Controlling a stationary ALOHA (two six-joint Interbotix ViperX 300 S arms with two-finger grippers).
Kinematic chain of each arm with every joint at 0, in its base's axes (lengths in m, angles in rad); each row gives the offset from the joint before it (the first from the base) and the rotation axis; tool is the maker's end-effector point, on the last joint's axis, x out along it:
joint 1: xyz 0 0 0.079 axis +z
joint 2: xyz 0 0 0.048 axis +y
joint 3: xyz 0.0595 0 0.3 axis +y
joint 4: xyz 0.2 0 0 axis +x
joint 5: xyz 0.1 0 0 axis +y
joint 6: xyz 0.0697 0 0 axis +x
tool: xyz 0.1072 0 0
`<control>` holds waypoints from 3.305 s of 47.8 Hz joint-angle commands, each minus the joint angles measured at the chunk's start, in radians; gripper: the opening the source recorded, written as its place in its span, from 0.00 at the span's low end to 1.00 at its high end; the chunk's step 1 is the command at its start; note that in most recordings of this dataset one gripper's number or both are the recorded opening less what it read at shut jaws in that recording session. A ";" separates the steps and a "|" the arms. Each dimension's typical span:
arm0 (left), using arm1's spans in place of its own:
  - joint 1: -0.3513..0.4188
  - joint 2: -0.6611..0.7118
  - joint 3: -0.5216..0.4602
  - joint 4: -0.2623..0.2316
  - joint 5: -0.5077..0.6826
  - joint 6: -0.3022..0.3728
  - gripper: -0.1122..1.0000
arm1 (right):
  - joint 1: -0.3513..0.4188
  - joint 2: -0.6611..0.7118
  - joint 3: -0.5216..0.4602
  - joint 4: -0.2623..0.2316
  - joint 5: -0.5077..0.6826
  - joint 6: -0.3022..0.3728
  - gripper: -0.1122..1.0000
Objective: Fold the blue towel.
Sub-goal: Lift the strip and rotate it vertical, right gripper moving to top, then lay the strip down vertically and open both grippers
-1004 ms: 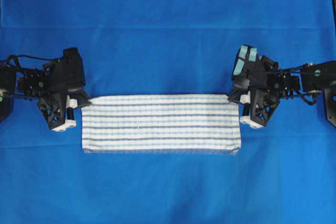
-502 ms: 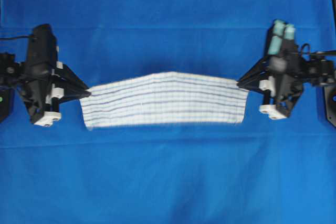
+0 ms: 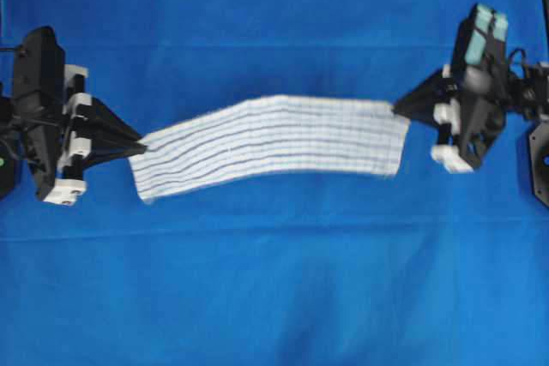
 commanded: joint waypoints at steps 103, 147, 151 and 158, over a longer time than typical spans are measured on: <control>-0.187 0.750 -0.554 -0.003 -0.221 -0.037 0.13 | -0.336 0.586 -0.485 -0.244 -0.143 -0.009 0.13; -0.195 0.649 -0.453 -0.002 -0.143 -0.067 0.81 | -0.318 0.568 -0.485 -0.287 -0.153 -0.057 0.62; -0.193 0.600 -0.442 -0.002 -0.109 -0.063 0.79 | -0.314 0.532 -0.460 -0.287 -0.161 -0.060 0.57; -0.173 0.506 -0.394 0.002 -0.095 -0.040 0.79 | -0.307 0.453 -0.399 -0.287 -0.178 -0.060 0.56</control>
